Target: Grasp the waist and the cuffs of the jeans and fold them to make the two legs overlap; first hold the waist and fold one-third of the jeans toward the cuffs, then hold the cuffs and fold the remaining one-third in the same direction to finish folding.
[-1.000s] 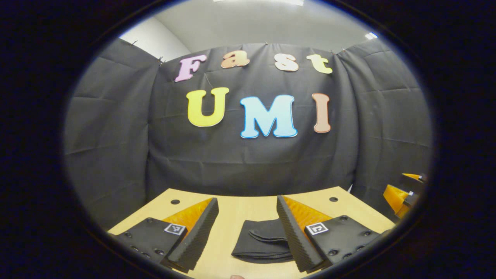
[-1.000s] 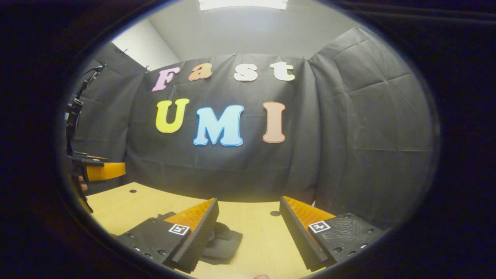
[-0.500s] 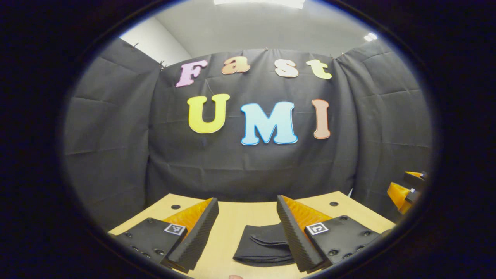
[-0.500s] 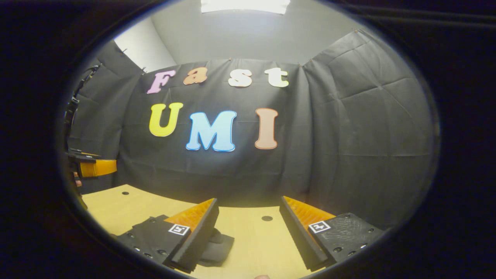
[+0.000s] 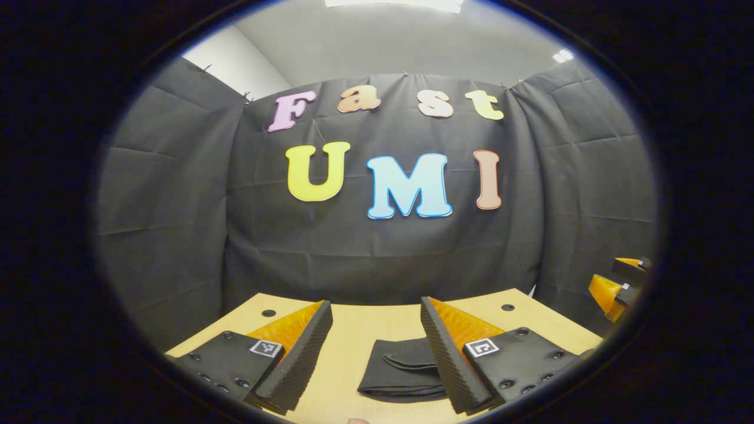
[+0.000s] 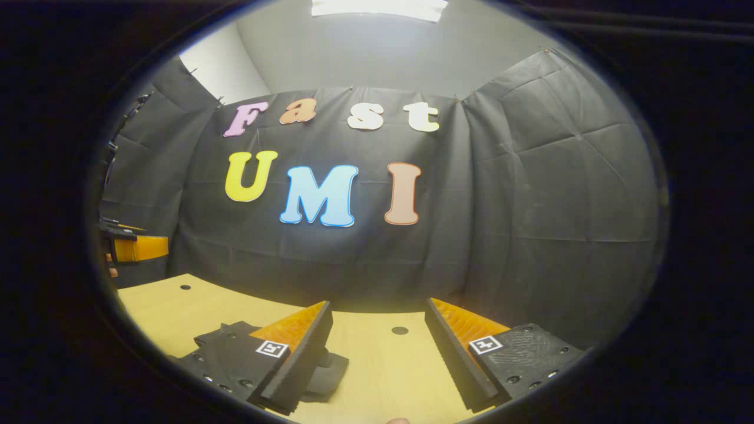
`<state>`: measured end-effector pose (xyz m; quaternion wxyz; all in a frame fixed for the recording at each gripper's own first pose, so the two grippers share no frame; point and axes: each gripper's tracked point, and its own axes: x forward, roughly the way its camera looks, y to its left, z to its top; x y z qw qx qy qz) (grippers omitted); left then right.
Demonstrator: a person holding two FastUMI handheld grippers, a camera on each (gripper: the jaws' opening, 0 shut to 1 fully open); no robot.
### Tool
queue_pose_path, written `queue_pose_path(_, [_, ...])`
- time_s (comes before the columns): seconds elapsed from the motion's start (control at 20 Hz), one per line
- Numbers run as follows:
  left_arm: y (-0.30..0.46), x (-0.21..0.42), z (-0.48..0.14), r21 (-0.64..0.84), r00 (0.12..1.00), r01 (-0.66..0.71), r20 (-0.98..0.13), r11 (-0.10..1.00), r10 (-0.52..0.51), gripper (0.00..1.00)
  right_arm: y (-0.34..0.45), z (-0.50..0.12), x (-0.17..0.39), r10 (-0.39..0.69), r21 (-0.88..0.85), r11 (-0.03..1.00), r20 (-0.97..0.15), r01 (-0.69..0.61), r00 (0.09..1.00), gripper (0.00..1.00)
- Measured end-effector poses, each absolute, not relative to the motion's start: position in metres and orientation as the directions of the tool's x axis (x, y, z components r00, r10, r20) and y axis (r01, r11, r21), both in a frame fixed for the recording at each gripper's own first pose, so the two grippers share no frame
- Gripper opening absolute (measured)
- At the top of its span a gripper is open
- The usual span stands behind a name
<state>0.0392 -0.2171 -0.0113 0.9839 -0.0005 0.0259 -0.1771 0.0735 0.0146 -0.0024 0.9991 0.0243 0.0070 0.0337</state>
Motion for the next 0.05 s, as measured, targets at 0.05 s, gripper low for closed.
queue_pose_path(0.05, [-0.2173,0.0399,-0.0127,-0.008,0.935,0.352,-0.052,0.936,-0.352,0.96,0.0138,-0.0030,0.0722,0.063,0.049,0.997,-0.009,-0.063,0.998,0.95])
